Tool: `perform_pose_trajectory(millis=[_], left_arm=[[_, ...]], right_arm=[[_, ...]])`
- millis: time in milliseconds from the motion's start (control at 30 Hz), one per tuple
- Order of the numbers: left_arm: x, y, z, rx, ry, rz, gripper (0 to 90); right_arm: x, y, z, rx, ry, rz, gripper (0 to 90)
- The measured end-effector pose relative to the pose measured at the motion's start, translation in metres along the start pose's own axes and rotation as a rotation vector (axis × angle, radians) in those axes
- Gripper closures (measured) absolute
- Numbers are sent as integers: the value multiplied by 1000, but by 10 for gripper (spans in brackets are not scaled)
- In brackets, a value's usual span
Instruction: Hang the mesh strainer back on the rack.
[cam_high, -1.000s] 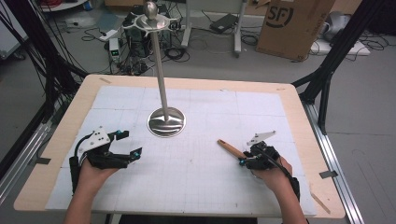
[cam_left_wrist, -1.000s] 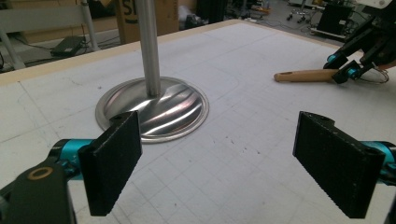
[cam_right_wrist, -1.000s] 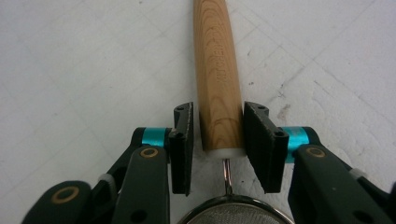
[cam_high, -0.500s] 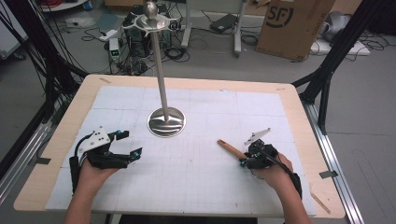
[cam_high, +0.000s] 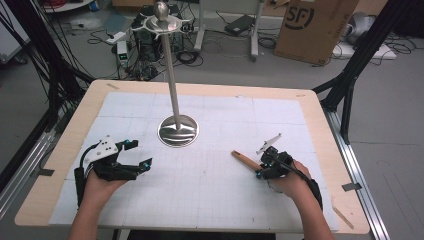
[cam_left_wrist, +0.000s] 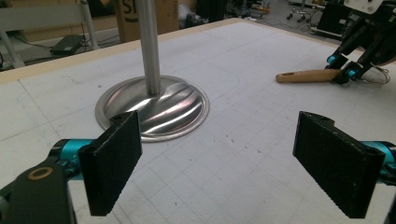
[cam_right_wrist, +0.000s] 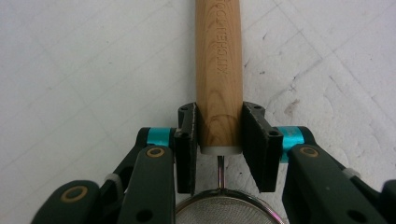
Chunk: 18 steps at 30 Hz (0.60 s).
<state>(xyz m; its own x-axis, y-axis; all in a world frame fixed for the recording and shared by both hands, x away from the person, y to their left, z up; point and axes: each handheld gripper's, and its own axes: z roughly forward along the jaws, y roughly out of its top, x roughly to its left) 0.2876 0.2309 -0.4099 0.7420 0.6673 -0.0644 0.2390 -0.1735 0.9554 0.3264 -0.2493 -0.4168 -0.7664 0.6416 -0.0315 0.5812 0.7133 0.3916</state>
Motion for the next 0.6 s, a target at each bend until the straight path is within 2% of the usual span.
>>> perform_pose_trajectory(millis=[267, 333, 600], left_arm=[[0, 0, -1, -1, 1, 2, 162], [1, 0, -1, -2, 0, 2, 162], [1, 0, -1, -2, 1, 0, 162]], right_arm=[[4, -1, -1, -9, -26, -21, 684], [3, -2, -1, -32, -19, -8, 685], [3, -2, -7, -98, 2, -15, 685]])
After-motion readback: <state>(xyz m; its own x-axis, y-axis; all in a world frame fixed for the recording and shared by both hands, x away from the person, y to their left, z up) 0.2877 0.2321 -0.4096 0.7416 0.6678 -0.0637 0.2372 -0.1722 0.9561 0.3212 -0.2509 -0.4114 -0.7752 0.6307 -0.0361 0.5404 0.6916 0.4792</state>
